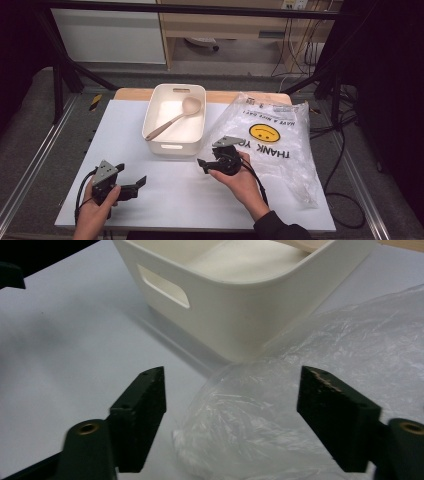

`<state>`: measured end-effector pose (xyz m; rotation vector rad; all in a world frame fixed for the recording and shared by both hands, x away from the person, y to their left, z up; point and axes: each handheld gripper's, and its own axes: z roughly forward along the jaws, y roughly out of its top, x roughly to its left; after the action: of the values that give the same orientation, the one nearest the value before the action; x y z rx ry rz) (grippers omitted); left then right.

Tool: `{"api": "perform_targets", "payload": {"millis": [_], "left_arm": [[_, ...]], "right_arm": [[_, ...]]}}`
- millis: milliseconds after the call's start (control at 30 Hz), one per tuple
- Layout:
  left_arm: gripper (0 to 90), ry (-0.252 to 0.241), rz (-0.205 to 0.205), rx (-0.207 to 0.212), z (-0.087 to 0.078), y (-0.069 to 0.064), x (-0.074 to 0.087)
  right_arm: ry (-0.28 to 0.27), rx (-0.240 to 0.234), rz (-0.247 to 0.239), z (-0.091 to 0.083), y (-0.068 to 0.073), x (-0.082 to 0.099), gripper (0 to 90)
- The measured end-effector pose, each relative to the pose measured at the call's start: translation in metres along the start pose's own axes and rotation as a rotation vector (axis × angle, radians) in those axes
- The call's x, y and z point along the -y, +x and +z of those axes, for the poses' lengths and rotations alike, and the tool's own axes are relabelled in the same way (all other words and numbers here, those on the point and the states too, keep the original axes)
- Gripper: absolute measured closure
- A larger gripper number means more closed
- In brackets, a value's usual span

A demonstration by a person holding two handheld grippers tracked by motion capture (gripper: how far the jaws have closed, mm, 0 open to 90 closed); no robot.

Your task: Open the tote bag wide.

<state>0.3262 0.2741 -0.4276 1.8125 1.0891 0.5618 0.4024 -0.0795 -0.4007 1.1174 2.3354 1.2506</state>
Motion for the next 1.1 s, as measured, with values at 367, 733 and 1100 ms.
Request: {"api": "perform_targets", "payload": {"millis": [367,733,1100], "left_arm": [[5.9,0.006,-0.021,-0.001,0.003,0.005,0.001],[5.9,0.003,-0.020,-0.003,0.003,0.004,0.001],[5.9,-0.006,-0.015,-0.003,0.002,0.004,0.000]], "right_arm": [[-0.033,0.013,0.008,-0.028,-0.032,0.000,8.7],[-0.067,0.047,0.030,-0.054,-0.062,0.012,5.8],[-0.079,0.109,0.066,-0.072,-0.090,0.027,6.1]]}}
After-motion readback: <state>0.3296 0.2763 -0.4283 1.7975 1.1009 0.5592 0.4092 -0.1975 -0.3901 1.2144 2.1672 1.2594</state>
